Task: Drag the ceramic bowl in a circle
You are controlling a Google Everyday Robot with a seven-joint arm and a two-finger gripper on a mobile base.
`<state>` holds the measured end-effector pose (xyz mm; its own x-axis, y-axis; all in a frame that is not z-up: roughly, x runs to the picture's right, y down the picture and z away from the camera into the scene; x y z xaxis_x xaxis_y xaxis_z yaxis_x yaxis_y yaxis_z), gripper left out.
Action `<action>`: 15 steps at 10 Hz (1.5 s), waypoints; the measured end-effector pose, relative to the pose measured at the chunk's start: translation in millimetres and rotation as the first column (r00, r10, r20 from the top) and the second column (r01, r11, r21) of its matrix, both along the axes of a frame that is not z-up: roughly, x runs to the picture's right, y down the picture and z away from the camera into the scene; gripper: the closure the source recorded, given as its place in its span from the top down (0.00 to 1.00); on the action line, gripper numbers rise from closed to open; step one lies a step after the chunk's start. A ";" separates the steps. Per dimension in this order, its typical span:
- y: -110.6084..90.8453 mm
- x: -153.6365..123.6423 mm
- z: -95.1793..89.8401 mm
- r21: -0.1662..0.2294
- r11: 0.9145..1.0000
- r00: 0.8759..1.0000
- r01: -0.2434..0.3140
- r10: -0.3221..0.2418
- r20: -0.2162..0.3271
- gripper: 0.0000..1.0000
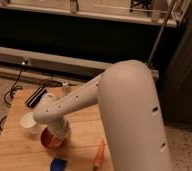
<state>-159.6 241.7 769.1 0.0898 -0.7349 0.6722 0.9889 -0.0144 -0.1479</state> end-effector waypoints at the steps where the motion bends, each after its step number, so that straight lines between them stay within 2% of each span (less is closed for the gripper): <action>1: -15.0 -4.5 14.3 0.020 1.000 1.000 -0.016 0.016 0.005 0.00; 2: -34.1 -11.0 28.1 0.043 0.998 0.999 -0.040 0.040 0.011 0.00; 4: -63.6 -5.9 44.5 0.075 0.993 0.996 -0.090 0.091 -0.006 0.00; 5: -83.1 7.6 53.4 0.095 0.987 0.991 -0.128 0.132 -0.037 0.00; 6: -92.2 23.4 58.1 0.104 0.983 0.985 -0.149 0.156 -0.069 0.00; 7: -100.2 54.5 64.0 0.111 0.978 0.973 -0.175 0.189 -0.131 0.00; 8: -99.7 89.1 68.0 0.110 0.976 0.958 -0.187 0.206 -0.199 0.00; 10: -90.1 146.1 69.0 0.101 0.977 0.927 -0.189 0.211 -0.310 0.00; 12: -77.2 181.5 57.6 0.085 0.981 0.908 -0.177 0.196 -0.371 0.00; 14: -60.5 180.3 35.5 0.051 0.990 0.917 -0.130 0.140 -0.372 0.00; 15: -40.4 173.9 14.9 0.007 0.996 0.930 -0.091 0.087 -0.357 0.00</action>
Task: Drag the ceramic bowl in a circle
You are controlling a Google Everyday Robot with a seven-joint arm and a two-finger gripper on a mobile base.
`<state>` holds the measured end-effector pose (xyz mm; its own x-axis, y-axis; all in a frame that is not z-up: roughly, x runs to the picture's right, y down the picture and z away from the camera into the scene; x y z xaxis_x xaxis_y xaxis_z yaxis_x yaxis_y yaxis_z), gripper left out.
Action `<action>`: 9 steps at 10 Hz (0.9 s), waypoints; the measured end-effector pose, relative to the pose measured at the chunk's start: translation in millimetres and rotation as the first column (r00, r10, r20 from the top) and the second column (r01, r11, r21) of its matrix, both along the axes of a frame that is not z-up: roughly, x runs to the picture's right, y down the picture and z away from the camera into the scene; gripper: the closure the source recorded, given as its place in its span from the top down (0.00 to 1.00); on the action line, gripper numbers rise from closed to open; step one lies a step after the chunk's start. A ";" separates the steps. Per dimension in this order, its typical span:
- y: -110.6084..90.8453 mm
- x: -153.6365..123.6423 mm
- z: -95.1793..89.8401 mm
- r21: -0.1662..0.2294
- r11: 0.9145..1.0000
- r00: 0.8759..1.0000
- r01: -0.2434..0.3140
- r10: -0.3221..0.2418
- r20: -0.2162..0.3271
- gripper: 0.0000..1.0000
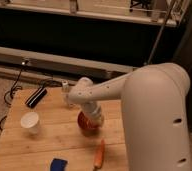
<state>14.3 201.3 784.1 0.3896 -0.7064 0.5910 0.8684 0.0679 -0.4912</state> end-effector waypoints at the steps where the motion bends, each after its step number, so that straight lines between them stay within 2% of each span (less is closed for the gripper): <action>1: 15.6 -7.6 -13.4 -0.030 0.999 0.999 0.032 -0.031 0.022 0.00; 2: 40.1 -24.6 -33.4 -0.075 0.994 0.994 0.085 -0.080 0.070 0.00; 3: 66.0 -41.4 -51.2 -0.118 0.983 0.985 0.140 -0.125 0.122 0.00; 5: 95.9 -73.9 -68.5 -0.156 0.968 0.963 0.198 -0.162 0.213 0.00; 6: 104.7 -101.6 -72.0 -0.157 0.964 0.947 0.214 -0.165 0.277 0.00; 7: 102.5 -136.5 -69.9 -0.133 0.968 0.928 0.211 -0.156 0.340 0.00; 8: 89.9 -163.7 -64.0 -0.095 0.974 0.912 0.206 -0.156 0.379 0.00; 9: 73.0 -180.6 -56.6 -0.058 0.979 0.906 0.197 -0.159 0.393 0.00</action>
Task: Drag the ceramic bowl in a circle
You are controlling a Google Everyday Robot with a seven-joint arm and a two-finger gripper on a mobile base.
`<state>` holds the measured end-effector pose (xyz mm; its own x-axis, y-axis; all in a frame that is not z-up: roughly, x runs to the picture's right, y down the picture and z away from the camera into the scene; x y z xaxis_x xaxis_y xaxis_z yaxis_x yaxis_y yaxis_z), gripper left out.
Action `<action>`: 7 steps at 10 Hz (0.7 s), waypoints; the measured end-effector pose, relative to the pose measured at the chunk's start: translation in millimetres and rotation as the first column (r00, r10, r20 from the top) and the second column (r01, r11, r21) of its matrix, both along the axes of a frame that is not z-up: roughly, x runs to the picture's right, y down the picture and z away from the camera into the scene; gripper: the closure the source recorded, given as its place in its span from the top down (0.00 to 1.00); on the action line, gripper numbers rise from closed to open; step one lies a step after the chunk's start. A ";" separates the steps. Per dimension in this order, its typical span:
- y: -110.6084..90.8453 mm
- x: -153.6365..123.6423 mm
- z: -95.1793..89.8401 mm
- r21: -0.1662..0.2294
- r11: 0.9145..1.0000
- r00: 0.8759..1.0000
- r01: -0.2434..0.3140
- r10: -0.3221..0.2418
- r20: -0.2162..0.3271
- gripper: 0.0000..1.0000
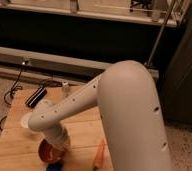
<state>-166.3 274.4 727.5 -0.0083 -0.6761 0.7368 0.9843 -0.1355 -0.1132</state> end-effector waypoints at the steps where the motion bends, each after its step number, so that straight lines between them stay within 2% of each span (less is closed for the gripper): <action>1: -29.7 -15.2 15.6 0.056 0.998 1.000 -0.015 0.014 0.009 0.00; 2: -48.4 -24.6 24.8 0.088 0.996 1.000 -0.026 0.025 0.013 0.00; 4: -86.7 -30.1 56.0 0.137 0.988 0.997 -0.068 0.070 -0.011 0.00; 5: -100.9 -27.2 71.5 0.148 0.985 0.995 -0.090 0.095 -0.025 0.00; 7: -112.8 -9.0 93.7 0.146 0.983 0.990 -0.108 0.119 -0.072 0.00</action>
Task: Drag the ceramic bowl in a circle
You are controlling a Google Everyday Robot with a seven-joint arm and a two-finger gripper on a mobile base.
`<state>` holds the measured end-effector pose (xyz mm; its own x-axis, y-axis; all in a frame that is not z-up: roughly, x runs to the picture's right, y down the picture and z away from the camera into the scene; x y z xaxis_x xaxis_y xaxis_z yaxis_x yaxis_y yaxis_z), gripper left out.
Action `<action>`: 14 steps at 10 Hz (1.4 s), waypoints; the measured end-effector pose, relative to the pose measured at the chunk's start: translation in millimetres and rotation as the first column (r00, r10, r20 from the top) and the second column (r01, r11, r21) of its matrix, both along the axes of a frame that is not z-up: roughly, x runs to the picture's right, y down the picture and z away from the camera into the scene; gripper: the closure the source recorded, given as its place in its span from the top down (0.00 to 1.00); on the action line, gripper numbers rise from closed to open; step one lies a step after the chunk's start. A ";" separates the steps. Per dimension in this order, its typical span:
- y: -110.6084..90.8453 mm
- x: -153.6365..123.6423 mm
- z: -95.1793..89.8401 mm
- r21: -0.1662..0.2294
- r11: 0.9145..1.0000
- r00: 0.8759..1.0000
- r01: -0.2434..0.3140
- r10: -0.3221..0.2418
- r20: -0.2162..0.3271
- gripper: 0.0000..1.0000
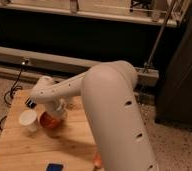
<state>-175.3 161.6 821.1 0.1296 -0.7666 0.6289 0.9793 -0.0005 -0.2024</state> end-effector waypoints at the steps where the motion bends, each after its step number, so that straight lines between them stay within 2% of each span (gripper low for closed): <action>1: -2.7 24.2 11.7 -0.013 1.000 0.999 -0.017 0.017 -0.051 0.00; 3: -3.4 67.5 19.6 -0.029 0.998 0.990 -0.050 0.045 -0.135 0.00; 4: -4.1 100.0 20.9 -0.030 0.997 0.979 -0.074 0.067 -0.194 0.00; 6: -2.1 142.9 13.1 -0.024 0.995 0.962 -0.093 0.083 -0.260 0.00; 7: 7.2 163.6 -0.1 -0.024 0.997 0.957 -0.075 0.066 -0.283 0.00; 8: 20.2 170.6 -16.2 -0.037 0.998 0.959 -0.052 0.039 -0.282 0.00; 10: 59.9 167.0 -59.8 -0.095 0.995 0.969 0.024 -0.047 -0.243 0.00; 11: 87.8 162.0 -85.2 -0.143 0.987 0.971 0.075 -0.104 -0.213 0.00; 12: 108.3 155.7 -101.7 -0.179 0.978 0.972 0.110 -0.143 -0.186 0.00; 13: 122.9 149.1 -111.6 -0.205 0.969 0.972 0.134 -0.169 -0.164 0.00; 14: 139.1 130.2 -119.2 -0.229 0.960 0.974 0.161 -0.192 -0.121 0.00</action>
